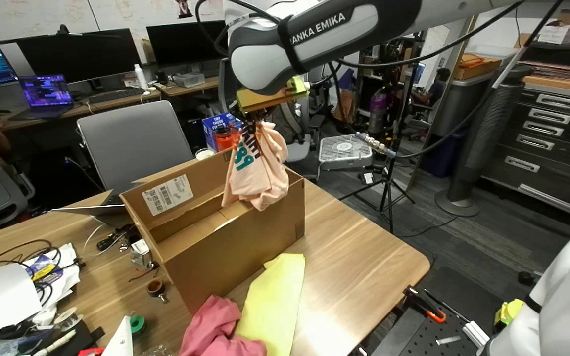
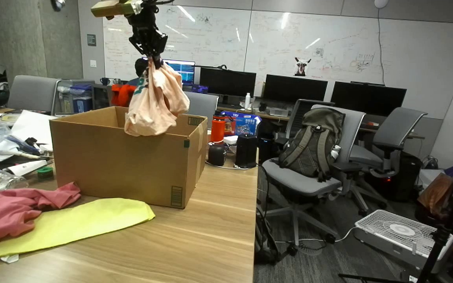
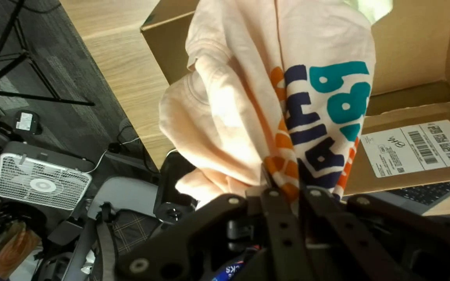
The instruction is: Put the three objects into the cardboard box
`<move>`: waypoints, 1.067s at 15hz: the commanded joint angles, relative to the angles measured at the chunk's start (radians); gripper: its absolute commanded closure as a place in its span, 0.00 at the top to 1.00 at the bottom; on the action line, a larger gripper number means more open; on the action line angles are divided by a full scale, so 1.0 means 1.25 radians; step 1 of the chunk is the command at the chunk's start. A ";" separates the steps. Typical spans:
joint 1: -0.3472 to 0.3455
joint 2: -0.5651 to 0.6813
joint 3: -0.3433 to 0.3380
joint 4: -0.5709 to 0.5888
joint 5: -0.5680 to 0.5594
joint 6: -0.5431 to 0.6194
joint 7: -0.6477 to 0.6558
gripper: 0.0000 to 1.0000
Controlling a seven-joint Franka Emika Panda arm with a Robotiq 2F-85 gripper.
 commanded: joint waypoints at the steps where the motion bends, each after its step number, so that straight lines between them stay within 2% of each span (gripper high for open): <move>1: 0.021 0.054 -0.007 0.091 -0.034 -0.039 -0.005 0.01; 16: 0.060 0.112 -0.016 0.203 -0.048 -0.021 -0.017 0.01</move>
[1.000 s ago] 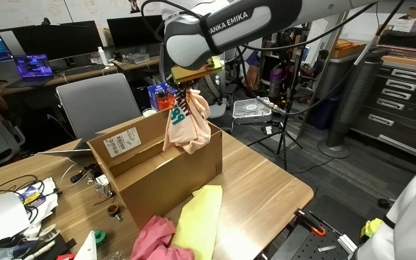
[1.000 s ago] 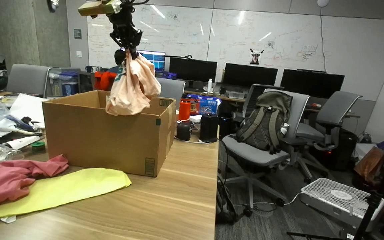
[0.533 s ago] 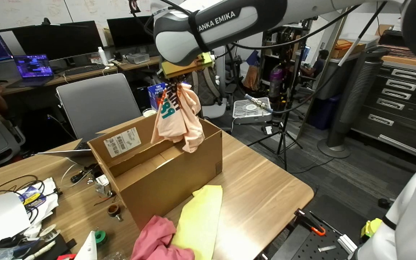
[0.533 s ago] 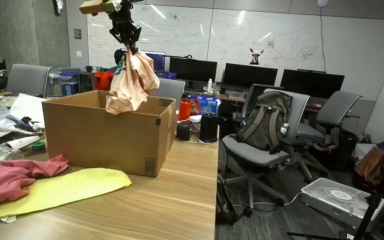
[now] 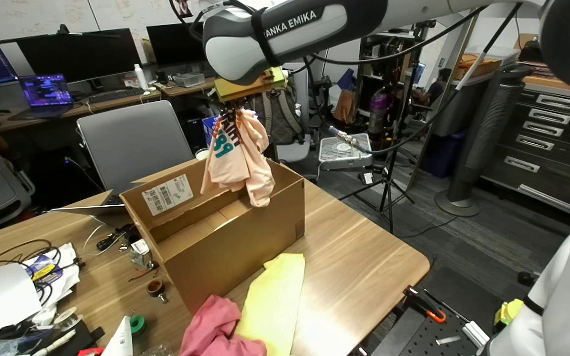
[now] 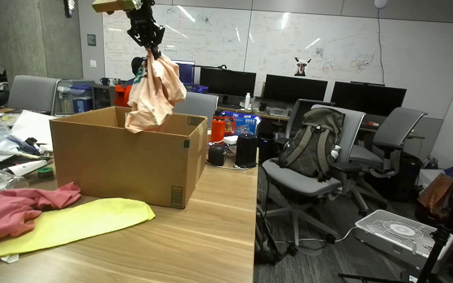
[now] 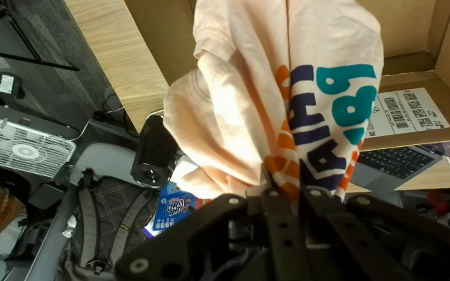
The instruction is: Put the three objects into the cardboard box
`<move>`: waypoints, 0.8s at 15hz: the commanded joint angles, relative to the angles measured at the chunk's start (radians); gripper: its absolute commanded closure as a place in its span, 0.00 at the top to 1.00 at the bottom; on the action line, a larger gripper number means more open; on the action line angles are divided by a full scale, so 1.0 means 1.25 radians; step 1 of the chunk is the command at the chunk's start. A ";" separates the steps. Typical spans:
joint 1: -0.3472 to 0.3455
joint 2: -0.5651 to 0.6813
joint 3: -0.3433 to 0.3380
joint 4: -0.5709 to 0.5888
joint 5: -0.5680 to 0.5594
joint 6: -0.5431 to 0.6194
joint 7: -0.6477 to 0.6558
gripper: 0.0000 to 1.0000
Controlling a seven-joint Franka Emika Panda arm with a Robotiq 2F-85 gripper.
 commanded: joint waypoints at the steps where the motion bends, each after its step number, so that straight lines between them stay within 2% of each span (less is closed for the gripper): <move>1: 0.026 0.039 -0.008 0.076 -0.018 -0.012 -0.008 0.01; 10: 0.076 0.103 -0.013 0.153 -0.011 -0.017 -0.020 0.01; 11: 0.077 0.107 -0.014 0.157 -0.005 -0.021 -0.024 0.26; 12: 0.078 0.109 -0.016 0.157 -0.005 -0.024 -0.028 0.32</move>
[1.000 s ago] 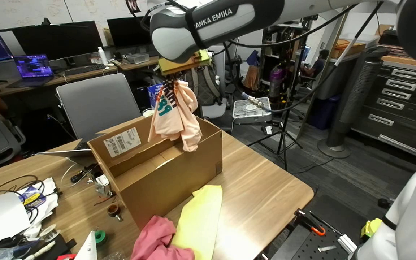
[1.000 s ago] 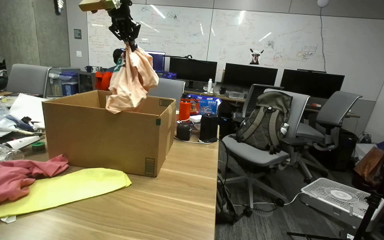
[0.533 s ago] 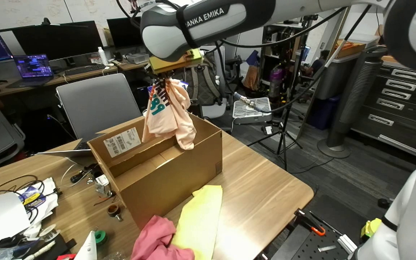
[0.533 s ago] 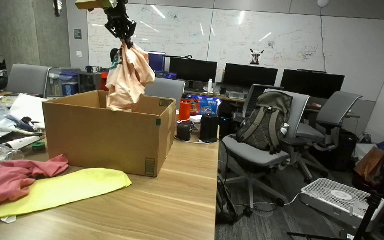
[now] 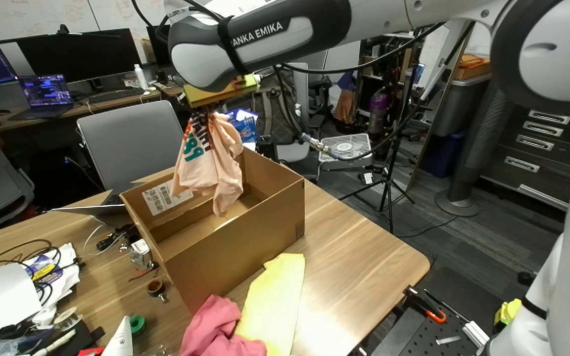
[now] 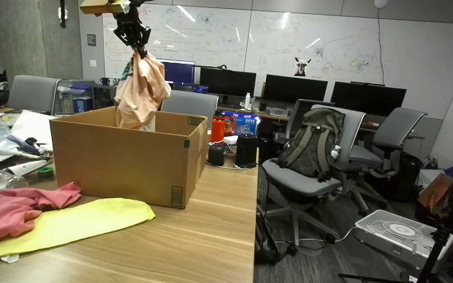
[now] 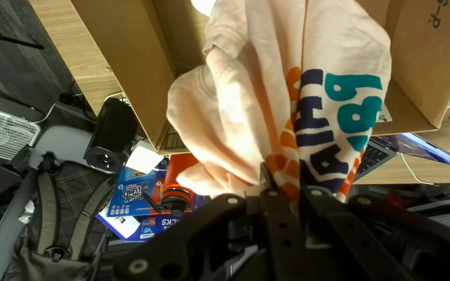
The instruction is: Put the three objects into the cardboard box
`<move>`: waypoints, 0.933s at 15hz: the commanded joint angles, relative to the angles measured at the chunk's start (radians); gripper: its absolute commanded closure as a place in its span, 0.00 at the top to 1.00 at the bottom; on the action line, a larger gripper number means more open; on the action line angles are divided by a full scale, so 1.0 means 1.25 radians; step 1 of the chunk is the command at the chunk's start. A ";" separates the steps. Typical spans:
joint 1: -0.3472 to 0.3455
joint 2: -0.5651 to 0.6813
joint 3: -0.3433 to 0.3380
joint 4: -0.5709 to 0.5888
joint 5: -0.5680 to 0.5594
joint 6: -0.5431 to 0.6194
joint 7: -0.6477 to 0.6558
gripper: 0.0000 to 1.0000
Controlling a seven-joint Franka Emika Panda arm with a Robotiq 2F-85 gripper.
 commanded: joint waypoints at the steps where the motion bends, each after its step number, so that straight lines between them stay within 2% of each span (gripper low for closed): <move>1: 0.014 0.022 -0.017 0.046 -0.001 -0.024 -0.026 0.38; 6: 0.009 0.013 -0.030 0.035 0.004 -0.051 -0.029 0.77; 9: 0.009 -0.011 -0.031 0.007 0.011 -0.104 -0.034 0.98; 14: 0.005 -0.068 -0.020 -0.053 0.034 -0.221 -0.045 1.00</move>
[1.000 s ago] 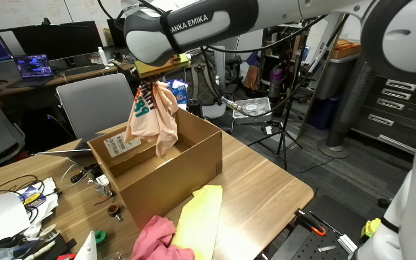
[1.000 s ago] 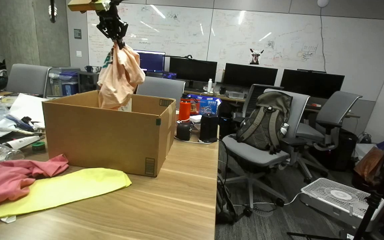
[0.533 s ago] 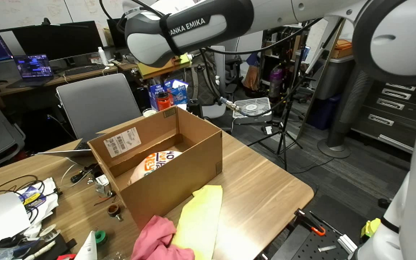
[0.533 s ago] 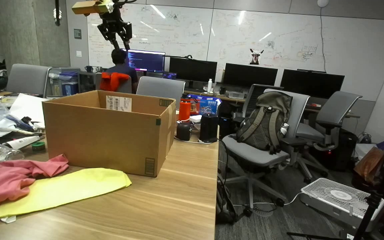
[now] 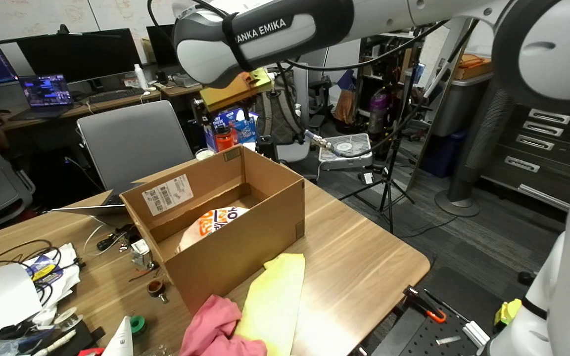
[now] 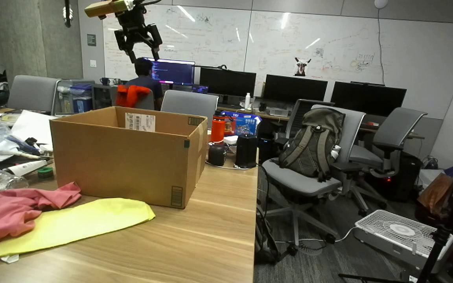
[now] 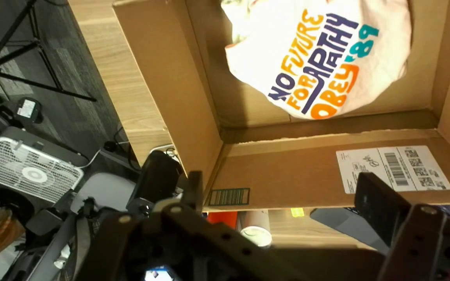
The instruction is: Put the three objects into the cardboard box
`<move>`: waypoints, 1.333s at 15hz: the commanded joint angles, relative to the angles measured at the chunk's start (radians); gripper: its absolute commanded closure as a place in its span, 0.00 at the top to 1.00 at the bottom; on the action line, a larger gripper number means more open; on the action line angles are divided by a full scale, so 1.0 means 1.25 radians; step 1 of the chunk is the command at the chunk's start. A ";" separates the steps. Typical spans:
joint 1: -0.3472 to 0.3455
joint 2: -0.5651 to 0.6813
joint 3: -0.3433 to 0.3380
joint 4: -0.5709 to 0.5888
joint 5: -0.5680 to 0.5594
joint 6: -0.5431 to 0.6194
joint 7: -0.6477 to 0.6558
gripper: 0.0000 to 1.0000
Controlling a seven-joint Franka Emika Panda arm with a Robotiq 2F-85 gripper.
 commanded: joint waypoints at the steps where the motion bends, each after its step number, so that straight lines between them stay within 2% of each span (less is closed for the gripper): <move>1: 0.000 -0.074 0.004 -0.064 0.030 -0.082 -0.023 1.00; 8: -0.018 -0.180 0.020 -0.184 0.097 -0.189 -0.040 1.00; 20: -0.024 -0.281 0.054 -0.455 0.275 -0.161 -0.153 1.00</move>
